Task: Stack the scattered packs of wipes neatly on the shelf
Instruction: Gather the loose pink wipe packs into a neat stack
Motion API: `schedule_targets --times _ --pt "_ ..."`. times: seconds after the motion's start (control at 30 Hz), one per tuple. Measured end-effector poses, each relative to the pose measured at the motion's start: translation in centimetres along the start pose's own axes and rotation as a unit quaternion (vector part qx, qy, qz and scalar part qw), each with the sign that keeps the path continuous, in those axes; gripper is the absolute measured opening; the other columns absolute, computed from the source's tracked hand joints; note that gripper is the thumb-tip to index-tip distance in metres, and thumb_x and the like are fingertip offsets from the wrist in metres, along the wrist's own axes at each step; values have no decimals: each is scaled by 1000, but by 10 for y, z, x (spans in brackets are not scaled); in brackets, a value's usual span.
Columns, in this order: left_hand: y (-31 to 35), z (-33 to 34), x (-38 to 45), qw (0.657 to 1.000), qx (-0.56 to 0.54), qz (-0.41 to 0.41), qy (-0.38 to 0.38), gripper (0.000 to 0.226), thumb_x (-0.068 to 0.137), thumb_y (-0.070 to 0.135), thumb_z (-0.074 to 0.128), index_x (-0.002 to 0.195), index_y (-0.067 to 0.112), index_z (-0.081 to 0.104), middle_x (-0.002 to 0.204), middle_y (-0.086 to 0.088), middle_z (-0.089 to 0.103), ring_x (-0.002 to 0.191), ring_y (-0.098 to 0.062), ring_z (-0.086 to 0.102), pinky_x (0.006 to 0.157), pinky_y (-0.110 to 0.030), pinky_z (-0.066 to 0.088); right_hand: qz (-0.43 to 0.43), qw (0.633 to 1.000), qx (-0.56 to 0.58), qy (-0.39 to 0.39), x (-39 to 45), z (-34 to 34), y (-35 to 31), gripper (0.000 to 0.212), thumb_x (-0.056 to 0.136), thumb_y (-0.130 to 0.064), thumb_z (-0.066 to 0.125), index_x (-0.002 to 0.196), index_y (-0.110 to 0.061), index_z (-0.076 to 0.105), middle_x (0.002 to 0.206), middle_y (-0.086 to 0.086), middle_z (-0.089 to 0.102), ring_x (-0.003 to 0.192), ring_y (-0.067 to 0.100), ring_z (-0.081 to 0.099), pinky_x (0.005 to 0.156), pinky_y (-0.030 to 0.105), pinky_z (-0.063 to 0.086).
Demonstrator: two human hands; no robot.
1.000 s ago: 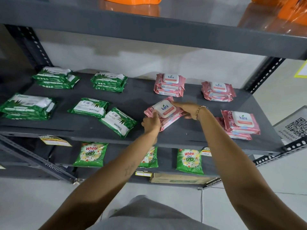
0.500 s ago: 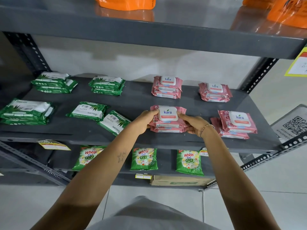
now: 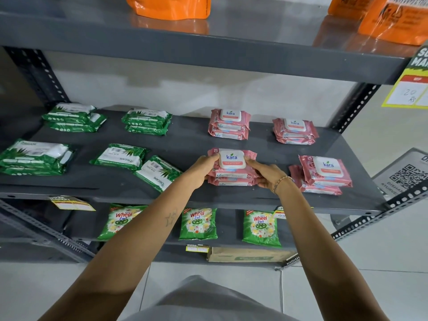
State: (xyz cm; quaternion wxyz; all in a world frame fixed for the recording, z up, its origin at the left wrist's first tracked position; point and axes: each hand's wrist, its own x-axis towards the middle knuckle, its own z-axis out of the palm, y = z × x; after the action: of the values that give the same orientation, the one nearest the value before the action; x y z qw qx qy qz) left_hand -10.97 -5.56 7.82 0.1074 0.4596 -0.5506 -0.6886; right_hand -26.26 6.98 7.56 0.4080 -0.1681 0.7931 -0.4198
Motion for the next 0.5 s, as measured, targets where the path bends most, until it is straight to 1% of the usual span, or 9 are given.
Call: schedule_targets --times 0.1,0.2,0.23,0.27,0.3,0.33,0.37,0.43,0.5 --pt "-1 0 0 1000 -6 0 4 34 96 39 44 87 13 65 85 -6 72 70 -16 65 71 -31 51 1 1000 0 2 -3 1 -2 81 34 -77 72 82 -13 67 69 3 71 62 15 59 64 27 53" --pt "-2 0 -4 997 67 18 37 40 95 46 41 85 11 60 94 -7 70 87 -20 65 73 -31 50 6 1000 -16 -2 -7 2 -5 75 50 -76 68 87 -10 66 77 5 71 71 18 62 76 31 54" --pt "-3 -1 -8 990 119 43 68 46 95 49 39 95 8 59 96 -4 66 95 -19 62 69 -27 47 4 1000 -26 5 -10 2 -7 72 58 -75 65 89 -9 67 80 6 72 77 20 64 81 34 54" --pt "-3 -3 -11 978 163 80 104 52 94 50 38 112 4 55 105 -3 62 103 -20 59 71 -25 45 -9 999 -44 23 -12 4 -10 68 66 -72 60 88 -9 66 82 6 70 80 23 64 83 37 52" --pt "-4 -6 -16 963 195 127 134 56 95 48 38 126 3 48 120 -7 59 112 -22 56 80 -26 45 -32 995 -72 58 -14 7 -13 61 74 -69 54 82 -9 64 81 8 66 81 26 60 83 39 50" --pt "-4 -11 -21 948 214 181 154 56 95 44 40 133 2 44 131 -11 55 120 -24 52 91 -30 43 -61 987 -105 105 -16 10 -16 56 80 -65 49 76 -10 59 81 10 61 81 27 55 83 40 48" --pt "-6 -18 -28 931 221 236 170 51 96 37 42 133 2 45 135 -13 54 123 -25 51 98 -31 39 -95 975 -129 156 -20 14 -21 49 86 -58 46 75 -11 56 85 12 59 83 26 52 87 41 48" --pt "-10 -38 -41 896 225 326 202 40 96 24 45 128 1 51 130 -14 58 120 -24 54 100 -28 38 -189 948 -126 225 -32 27 -34 33 92 -36 48 86 -8 63 96 16 64 95 29 56 93 43 46" --pt "-18 -66 -51 858 247 381 240 33 96 16 45 123 0 55 122 -16 61 114 -25 56 96 -25 38 -272 924 -132 234 -45 48 -47 21 90 -18 52 94 -4 67 103 18 66 100 30 58 90 42 47"
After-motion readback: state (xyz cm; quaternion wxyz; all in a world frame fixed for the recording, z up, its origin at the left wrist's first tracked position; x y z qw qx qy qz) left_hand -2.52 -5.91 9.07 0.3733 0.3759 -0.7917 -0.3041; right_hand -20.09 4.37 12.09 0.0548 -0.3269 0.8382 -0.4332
